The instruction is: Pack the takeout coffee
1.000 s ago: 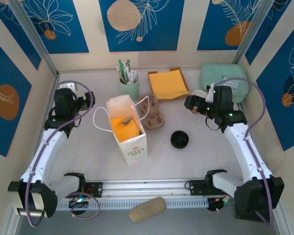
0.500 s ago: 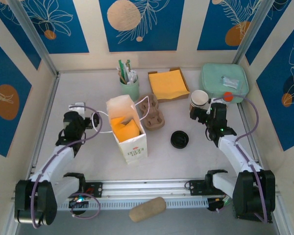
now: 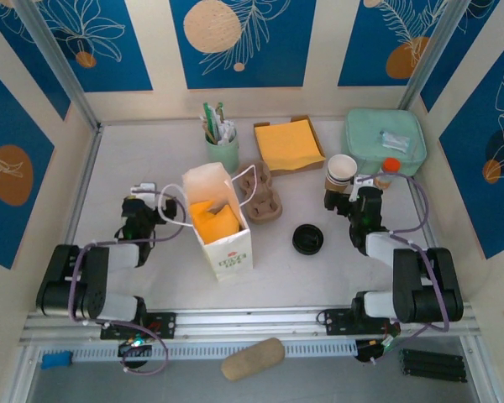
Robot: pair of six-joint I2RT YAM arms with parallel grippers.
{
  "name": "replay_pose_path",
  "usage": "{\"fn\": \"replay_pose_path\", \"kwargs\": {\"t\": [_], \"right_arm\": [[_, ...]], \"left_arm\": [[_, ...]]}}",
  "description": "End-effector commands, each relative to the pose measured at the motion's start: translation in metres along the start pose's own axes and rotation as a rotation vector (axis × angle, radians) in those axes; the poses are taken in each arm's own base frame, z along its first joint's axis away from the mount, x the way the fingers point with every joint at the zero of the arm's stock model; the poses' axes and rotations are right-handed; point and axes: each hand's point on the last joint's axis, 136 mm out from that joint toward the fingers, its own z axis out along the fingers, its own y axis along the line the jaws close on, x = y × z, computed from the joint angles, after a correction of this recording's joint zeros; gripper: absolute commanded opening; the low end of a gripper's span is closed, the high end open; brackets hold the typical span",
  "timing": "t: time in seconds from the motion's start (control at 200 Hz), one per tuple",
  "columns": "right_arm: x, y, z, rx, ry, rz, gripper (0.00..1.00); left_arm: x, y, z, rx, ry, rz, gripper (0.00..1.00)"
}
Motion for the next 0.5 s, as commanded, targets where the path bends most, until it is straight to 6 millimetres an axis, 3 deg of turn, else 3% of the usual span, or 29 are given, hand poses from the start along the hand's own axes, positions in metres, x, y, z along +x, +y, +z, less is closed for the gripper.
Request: {"fn": "replay_pose_path", "kwargs": {"t": [0.0, 0.17, 0.215, 0.3, 0.495], "right_arm": [[-0.030, 0.013, 0.002, -0.086, -0.130, -0.011, 0.99], [-0.015, 0.019, 0.013, -0.096, -0.201, -0.038, 0.99], [-0.009, 0.022, 0.017, -0.115, -0.149, -0.050, 0.99], [-0.011, 0.033, 0.023, -0.183, -0.111, -0.073, 0.99], [-0.010, 0.032, 0.026, -0.190, -0.075, -0.061, 0.99]], "left_arm": [[-0.022, -0.005, 0.003, 0.034, -0.123, 0.027, 0.99], [-0.010, -0.011, 0.017, 0.067, -0.084, 0.039, 0.99], [-0.010, -0.013, 0.020, 0.076, -0.062, 0.041, 0.99], [-0.008, -0.014, 0.028, 0.083, -0.019, 0.045, 0.99], [-0.008, -0.014, 0.031, 0.085, -0.010, 0.044, 1.00]]}}
